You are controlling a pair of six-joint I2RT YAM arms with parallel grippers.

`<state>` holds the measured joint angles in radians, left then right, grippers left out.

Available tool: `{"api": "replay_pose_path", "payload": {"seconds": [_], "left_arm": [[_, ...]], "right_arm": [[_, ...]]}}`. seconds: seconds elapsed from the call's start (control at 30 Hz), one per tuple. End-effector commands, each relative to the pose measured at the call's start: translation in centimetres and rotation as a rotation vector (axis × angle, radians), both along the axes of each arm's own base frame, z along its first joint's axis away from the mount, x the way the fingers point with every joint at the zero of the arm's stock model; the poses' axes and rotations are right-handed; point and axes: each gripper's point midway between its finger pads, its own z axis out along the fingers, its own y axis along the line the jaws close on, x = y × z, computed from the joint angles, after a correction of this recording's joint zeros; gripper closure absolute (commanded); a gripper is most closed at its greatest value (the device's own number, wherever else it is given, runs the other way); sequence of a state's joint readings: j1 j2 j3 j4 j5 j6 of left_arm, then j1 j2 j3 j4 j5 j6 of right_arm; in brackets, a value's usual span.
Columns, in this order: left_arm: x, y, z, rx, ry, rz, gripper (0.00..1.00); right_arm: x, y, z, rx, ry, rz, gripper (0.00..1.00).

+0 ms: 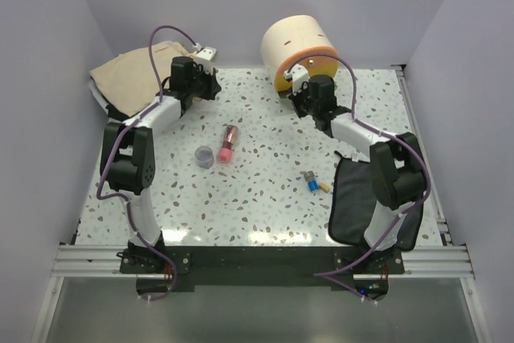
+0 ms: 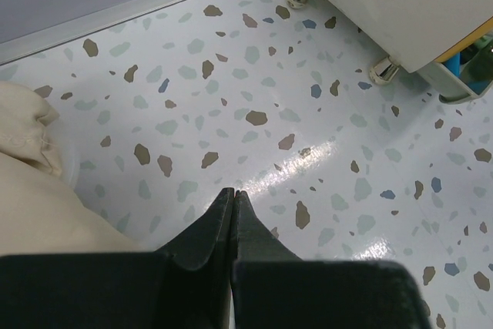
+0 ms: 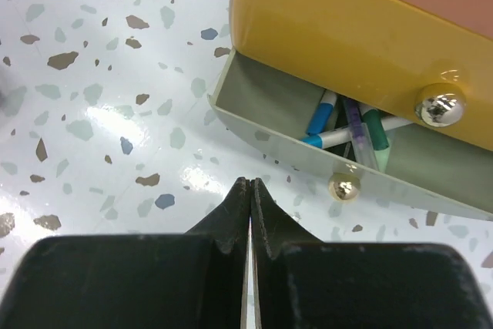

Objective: Sort the stationery into containers
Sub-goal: Close the drawer in the storage box.

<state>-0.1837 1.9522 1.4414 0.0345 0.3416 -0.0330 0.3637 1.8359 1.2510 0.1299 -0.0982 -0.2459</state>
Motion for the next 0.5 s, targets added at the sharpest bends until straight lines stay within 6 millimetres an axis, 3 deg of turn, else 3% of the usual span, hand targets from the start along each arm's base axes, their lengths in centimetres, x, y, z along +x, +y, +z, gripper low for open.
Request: {"api": "replay_pose_path", "payload": {"seconds": [0.0, 0.27, 0.47], "left_arm": [[0.1, 0.3, 3.4, 0.012, -0.084, 0.003, 1.0], [-0.3, 0.1, 3.3, 0.02, -0.081, 0.004, 1.0], [-0.3, 0.3, 2.8, 0.029, -0.073, 0.015, 1.0]], "right_arm": [[-0.3, 0.6, 3.5, -0.03, -0.146, 0.084, 1.0], [2.7, -0.4, 1.4, -0.121, -0.173, -0.007, 1.0], [4.4, -0.6, 1.0, -0.157, -0.216, -0.02, 1.0]]}}
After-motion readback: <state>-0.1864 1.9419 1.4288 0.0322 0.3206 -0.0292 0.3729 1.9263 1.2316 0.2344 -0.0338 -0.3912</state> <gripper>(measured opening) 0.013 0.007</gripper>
